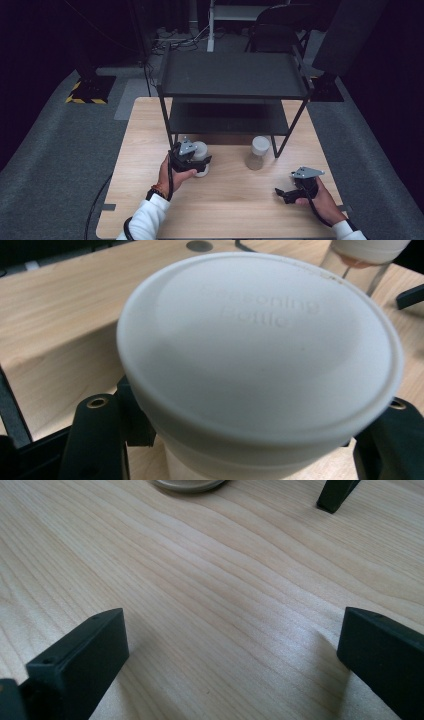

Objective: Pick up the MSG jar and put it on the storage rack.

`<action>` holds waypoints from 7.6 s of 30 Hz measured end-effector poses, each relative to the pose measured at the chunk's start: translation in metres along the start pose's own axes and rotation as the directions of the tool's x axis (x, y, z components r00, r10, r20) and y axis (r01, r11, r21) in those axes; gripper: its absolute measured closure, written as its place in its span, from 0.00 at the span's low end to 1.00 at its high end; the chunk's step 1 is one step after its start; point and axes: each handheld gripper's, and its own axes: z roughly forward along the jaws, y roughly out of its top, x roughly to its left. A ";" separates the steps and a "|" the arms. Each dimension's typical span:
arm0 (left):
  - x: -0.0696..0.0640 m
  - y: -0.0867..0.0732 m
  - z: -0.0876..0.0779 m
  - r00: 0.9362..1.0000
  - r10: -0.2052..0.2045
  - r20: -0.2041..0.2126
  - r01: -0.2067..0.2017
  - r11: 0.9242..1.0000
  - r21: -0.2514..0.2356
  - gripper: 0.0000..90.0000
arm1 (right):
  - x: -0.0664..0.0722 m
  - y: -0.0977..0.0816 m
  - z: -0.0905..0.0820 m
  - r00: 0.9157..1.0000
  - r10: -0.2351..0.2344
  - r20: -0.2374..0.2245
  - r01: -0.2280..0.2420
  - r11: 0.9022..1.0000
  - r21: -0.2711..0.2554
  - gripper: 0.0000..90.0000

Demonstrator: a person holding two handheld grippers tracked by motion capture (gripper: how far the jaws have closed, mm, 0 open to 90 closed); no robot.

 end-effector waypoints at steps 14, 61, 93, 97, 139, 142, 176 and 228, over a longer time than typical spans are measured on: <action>-0.005 0.019 -0.021 1.000 -0.014 -0.007 0.013 0.999 -0.042 0.39 | 0.000 0.000 0.000 1.000 -0.001 -0.001 0.001 1.000 0.000 0.00; -0.004 0.104 -0.064 1.000 0.003 0.023 -0.001 0.994 -0.108 0.39 | 0.000 0.000 0.000 1.000 -0.002 0.000 0.002 1.000 0.000 0.00; -0.013 0.167 -0.070 0.993 0.029 0.113 -0.010 0.987 -0.163 0.39 | 0.000 0.000 0.000 1.000 -0.002 -0.002 0.002 1.000 0.000 0.00; -0.015 0.175 -0.070 0.991 0.034 0.128 -0.011 0.985 -0.172 0.39 | 0.000 0.000 0.000 1.000 -0.004 -0.001 0.004 1.000 -0.002 0.00; -0.020 0.254 -0.063 0.984 0.097 0.148 -0.053 0.960 -0.274 0.39 | -0.001 0.000 -0.001 1.000 -0.006 -0.004 0.006 1.000 -0.001 0.00; -0.015 0.258 -0.060 0.984 0.093 0.152 -0.048 0.959 -0.280 0.39 | -0.001 0.000 -0.001 1.000 -0.006 -0.004 0.006 1.000 -0.001 0.00; 0.000 0.273 -0.030 0.997 0.065 0.033 -0.053 0.956 -0.289 0.38 | -0.003 0.000 -0.001 1.000 -0.010 -0.010 0.010 1.000 -0.001 0.00; -0.032 0.194 -0.072 0.968 0.228 -0.102 -0.249 0.908 -0.336 0.00 | -0.004 0.000 0.000 1.000 -0.010 -0.010 0.010 1.000 -0.001 0.00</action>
